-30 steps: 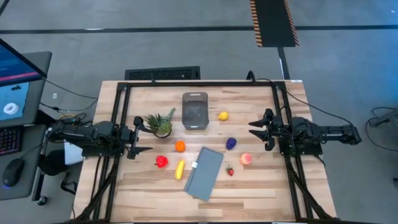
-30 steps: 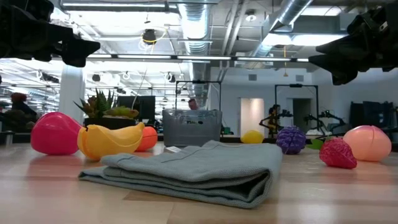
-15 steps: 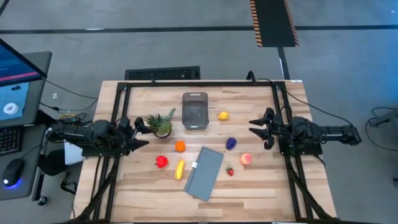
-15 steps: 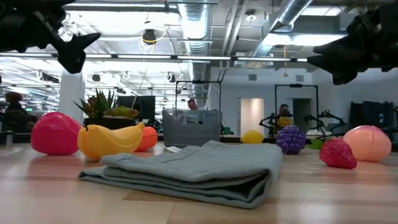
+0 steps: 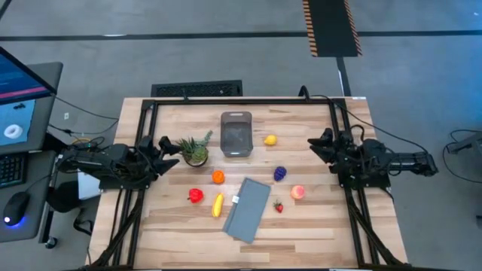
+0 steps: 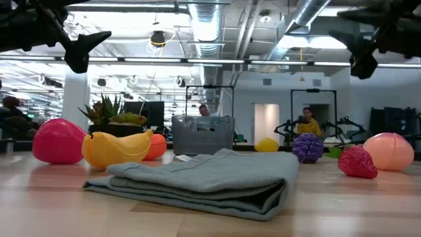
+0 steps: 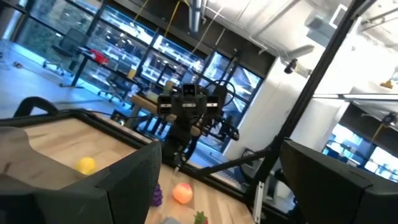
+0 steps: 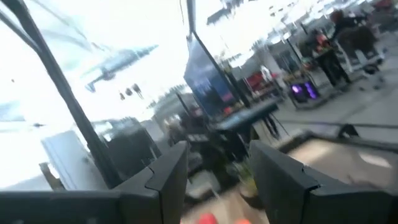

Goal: Pick and placing Produce into tupperware
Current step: Put the red apple into the black bin

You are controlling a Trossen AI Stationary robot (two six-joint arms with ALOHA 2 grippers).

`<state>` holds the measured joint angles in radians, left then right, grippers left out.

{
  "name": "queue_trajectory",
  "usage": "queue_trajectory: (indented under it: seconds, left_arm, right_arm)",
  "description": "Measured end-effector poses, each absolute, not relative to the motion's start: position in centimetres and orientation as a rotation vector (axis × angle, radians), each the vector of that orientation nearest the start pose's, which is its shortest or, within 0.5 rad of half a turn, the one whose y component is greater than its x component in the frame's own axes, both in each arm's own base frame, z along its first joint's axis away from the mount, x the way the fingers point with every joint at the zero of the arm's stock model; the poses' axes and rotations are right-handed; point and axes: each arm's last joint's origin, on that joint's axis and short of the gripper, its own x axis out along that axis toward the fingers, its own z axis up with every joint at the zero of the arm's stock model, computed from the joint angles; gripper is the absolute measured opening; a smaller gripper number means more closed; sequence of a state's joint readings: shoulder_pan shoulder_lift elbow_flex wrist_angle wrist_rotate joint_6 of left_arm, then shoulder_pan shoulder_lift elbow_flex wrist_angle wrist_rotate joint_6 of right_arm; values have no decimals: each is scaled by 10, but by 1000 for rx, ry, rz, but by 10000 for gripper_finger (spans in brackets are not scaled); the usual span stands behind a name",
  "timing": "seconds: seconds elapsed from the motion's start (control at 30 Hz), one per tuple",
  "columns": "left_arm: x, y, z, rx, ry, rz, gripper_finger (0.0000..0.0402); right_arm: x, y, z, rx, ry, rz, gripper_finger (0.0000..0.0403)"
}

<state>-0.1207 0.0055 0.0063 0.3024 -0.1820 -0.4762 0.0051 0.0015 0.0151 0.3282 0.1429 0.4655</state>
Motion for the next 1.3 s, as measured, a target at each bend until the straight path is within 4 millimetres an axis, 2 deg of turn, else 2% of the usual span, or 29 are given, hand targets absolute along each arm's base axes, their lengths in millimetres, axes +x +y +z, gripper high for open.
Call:
queue_trajectory:
  seconds: [0.17, 0.37, 0.57, 0.77, 0.97, 1.3]
  left_arm:
    - [93, -6, 194, -561, -313, -4, 316]
    - [93, -3, 191, -568, -311, 106, 316]
    - [94, -2, 188, -629, -295, 139, 316]
    - [93, 2, 185, -644, -300, 270, 316]
    - [93, 1, 186, -669, -304, 249, 316]
    - [94, -2, 186, -739, -272, 116, 316]
  right_arm:
    - [88, -4, 207, 594, -450, -11, 196]
    - [87, -4, 208, 705, -464, 21, 196]
    - [88, -4, 208, 645, -455, 5, 196]
    - [88, -3, 207, 712, -448, 20, 196]
    - [88, -3, 206, 749, -439, 32, 196]
    - [89, -4, 205, 748, -440, -3, 196]
